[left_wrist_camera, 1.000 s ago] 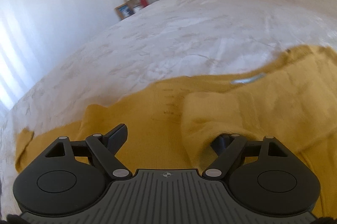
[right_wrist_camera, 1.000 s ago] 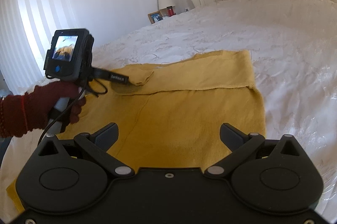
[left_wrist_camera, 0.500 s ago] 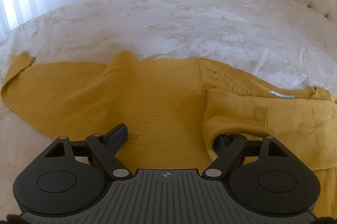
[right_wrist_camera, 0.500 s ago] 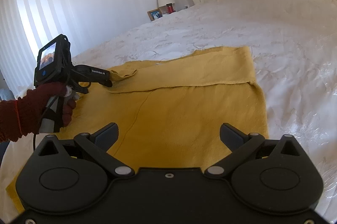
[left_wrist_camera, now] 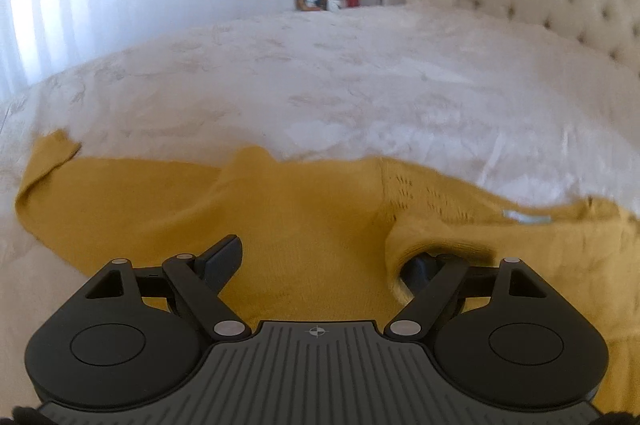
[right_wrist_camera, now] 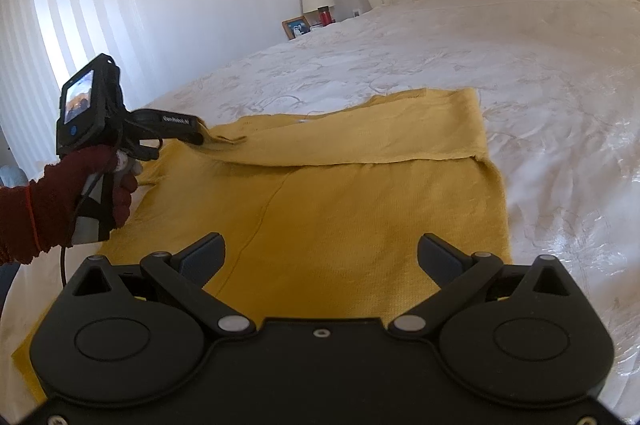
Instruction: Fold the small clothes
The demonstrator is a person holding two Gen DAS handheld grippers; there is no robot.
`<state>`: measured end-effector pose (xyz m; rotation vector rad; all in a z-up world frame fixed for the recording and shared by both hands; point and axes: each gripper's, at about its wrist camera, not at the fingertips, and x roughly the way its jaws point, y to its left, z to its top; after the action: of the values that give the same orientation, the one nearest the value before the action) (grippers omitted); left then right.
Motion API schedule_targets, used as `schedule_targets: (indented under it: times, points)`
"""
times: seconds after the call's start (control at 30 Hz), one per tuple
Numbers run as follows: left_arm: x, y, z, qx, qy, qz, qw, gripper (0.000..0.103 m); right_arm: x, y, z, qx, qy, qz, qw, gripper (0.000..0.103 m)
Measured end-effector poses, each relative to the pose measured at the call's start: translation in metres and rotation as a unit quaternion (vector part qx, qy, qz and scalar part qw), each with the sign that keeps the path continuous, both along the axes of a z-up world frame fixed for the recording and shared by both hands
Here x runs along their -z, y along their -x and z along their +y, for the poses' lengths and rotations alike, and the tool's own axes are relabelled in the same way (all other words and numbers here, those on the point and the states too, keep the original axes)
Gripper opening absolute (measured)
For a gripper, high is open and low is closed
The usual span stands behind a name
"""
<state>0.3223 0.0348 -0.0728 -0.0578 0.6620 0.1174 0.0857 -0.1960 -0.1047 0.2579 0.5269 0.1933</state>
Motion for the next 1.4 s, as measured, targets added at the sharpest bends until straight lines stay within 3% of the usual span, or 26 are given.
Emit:
schedule_targets:
  times: [0.3,0.43,0.6,0.73,0.87,1.07,1.23,1.4]
  points:
    - [0.004,-0.003,0.031,-0.054,0.067,0.028,0.9959,0.081,0.000,-0.001,-0.002,-0.004,0.000,-0.002,1.000,0.102]
    - [0.003,0.000,0.034,-0.056,0.052,0.025,0.9968,0.081,0.000,-0.001,-0.003,-0.004,0.000,-0.003,1.000,0.102]
    - [0.009,0.004,0.018,-0.007,0.016,0.031,0.9994,0.081,0.004,-0.004,0.000,-0.005,0.005,0.009,1.000,0.102]
    - [0.025,0.003,-0.002,0.036,-0.013,0.058,0.9976,0.082,0.014,-0.010,0.000,0.005,0.018,0.040,0.999,0.102]
    - [0.033,0.008,-0.020,0.054,-0.066,0.047,0.9953,0.082,0.023,-0.016,-0.005,0.034,0.039,0.078,0.996,0.102]
    - [0.032,0.013,-0.026,0.072,-0.068,0.050,0.9938,0.082,0.028,-0.015,-0.005,0.056,0.073,0.089,0.992,0.102]
    - [0.032,0.027,-0.027,0.085,-0.036,0.063,0.9937,0.083,0.029,-0.013,-0.001,0.058,0.087,0.090,0.990,0.102]
    - [0.042,0.052,-0.039,0.100,-0.070,0.042,0.9916,0.091,0.028,-0.015,0.000,0.056,0.088,0.090,0.990,0.102]
